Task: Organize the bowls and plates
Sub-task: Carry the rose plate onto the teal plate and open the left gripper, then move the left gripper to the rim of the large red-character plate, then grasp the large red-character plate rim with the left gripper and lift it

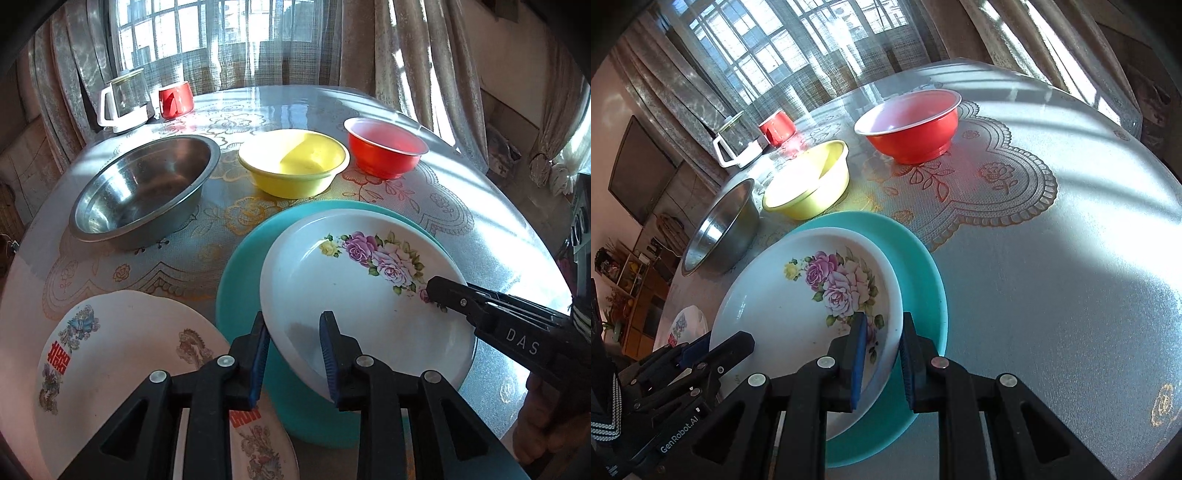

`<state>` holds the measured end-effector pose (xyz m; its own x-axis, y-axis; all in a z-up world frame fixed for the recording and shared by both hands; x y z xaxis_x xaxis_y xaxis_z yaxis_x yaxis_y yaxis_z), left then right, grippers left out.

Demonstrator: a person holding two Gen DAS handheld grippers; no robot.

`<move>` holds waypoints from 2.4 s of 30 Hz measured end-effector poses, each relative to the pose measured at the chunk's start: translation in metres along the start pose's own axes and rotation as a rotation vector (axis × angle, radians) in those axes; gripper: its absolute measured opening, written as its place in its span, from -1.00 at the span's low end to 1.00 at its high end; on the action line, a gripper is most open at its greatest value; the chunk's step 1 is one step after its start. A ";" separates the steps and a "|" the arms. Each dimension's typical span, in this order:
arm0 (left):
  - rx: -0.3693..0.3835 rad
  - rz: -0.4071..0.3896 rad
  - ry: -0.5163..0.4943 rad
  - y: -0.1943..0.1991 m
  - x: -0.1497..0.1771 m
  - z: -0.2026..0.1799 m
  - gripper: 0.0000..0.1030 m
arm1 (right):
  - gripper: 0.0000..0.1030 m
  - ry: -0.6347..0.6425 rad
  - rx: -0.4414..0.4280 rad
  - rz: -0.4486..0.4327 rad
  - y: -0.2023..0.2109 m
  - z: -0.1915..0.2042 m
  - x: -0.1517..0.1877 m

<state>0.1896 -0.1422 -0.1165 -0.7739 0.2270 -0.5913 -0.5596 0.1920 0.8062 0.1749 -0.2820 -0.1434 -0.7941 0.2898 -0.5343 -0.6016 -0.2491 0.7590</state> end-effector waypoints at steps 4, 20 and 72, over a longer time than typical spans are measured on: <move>-0.028 -0.019 -0.004 0.001 0.000 0.002 -0.42 | -0.66 0.051 0.046 -0.009 -0.001 0.004 -0.001; -0.038 -0.105 0.046 0.026 -0.002 0.014 -0.08 | -0.59 0.175 0.141 -0.057 -0.002 0.013 0.000; -0.164 -0.191 0.337 0.098 0.054 0.160 0.14 | -0.18 0.281 -0.283 -0.050 0.056 0.126 0.037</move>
<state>0.1407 0.0420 -0.0733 -0.6905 -0.1284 -0.7119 -0.7208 0.0399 0.6920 0.1232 -0.1689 -0.0735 -0.7321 0.0536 -0.6790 -0.6094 -0.4971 0.6178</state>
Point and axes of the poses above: each gripper's, at about its wrist camera, not at the fingertips, and y roughly against the way its jaws point, z to its left, x to its underside, the point moved 10 cm from there along -y, roughly the way its jaws point, and after that the axes turned 1 degree about -x, right-handed, at the moved point
